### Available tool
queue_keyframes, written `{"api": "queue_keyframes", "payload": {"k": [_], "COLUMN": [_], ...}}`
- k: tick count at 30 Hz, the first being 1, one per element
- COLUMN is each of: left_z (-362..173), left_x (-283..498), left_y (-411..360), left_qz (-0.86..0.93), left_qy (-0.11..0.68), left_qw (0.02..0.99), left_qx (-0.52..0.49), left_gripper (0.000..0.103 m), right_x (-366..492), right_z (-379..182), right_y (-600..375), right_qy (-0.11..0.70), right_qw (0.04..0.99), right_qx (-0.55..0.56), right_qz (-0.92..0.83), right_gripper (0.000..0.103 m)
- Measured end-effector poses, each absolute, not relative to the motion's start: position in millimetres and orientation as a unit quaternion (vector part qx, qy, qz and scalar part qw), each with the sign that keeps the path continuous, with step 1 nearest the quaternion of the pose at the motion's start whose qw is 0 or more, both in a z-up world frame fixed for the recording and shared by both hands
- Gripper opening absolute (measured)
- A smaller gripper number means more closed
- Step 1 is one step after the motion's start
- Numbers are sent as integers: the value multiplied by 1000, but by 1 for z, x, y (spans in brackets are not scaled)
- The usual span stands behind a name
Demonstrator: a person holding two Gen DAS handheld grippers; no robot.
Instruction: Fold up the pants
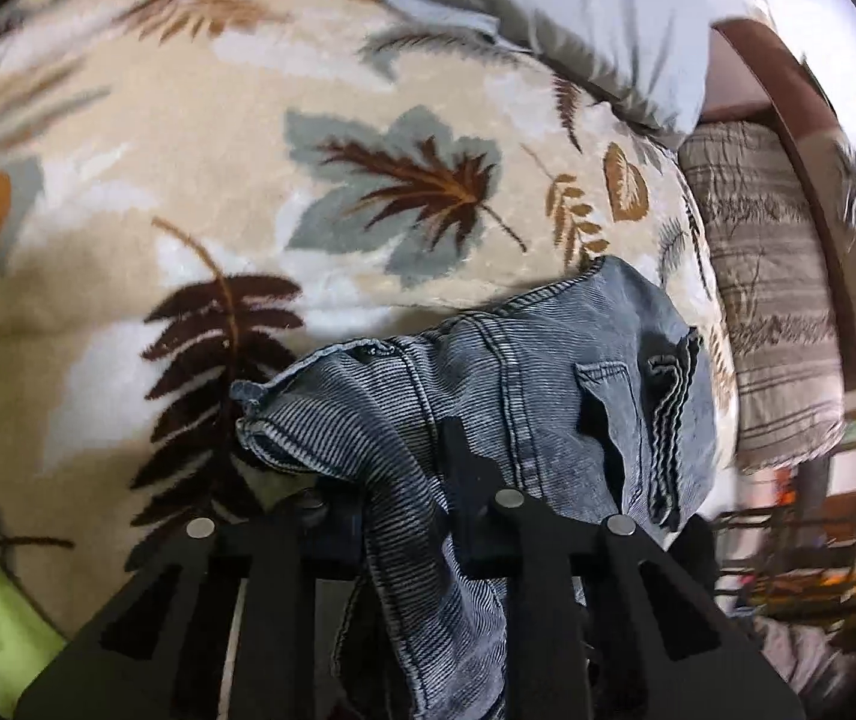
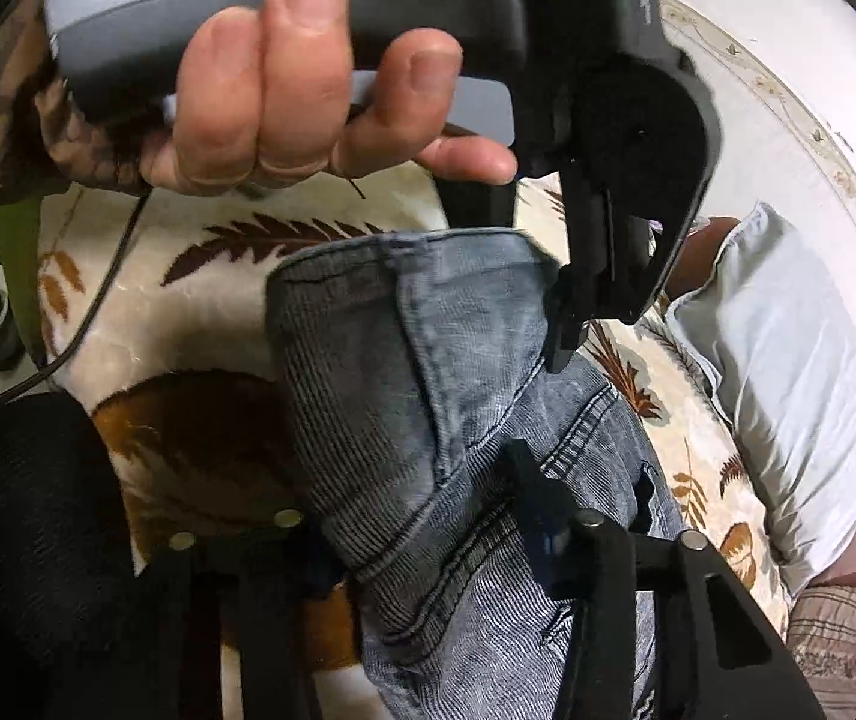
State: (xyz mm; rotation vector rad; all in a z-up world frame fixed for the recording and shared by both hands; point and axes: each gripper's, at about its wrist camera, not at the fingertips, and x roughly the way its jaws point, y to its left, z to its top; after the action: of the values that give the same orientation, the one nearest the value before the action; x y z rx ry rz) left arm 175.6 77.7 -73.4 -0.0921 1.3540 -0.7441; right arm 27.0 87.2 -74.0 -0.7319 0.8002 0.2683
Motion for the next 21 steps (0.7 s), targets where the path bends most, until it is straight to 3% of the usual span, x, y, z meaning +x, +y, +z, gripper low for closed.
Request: {"api": "queue_keyframes", "payload": {"k": [10,21], "left_z": [-38,9], "left_x": [166,145], "left_y": [66,24], "left_qz": [-319,-313], "left_qy": [594,563], "left_qw": [738,765], "left_qx": [-29,9], "left_gripper": [16,16], "right_x": [16,6], "right_z": [-29,11], "right_y": [61,7], "right_qy": [378,361], "right_qw": [882,914], "right_qx": [-243,-119], "right_qz": [139,141], "right_gripper": [22,20]}}
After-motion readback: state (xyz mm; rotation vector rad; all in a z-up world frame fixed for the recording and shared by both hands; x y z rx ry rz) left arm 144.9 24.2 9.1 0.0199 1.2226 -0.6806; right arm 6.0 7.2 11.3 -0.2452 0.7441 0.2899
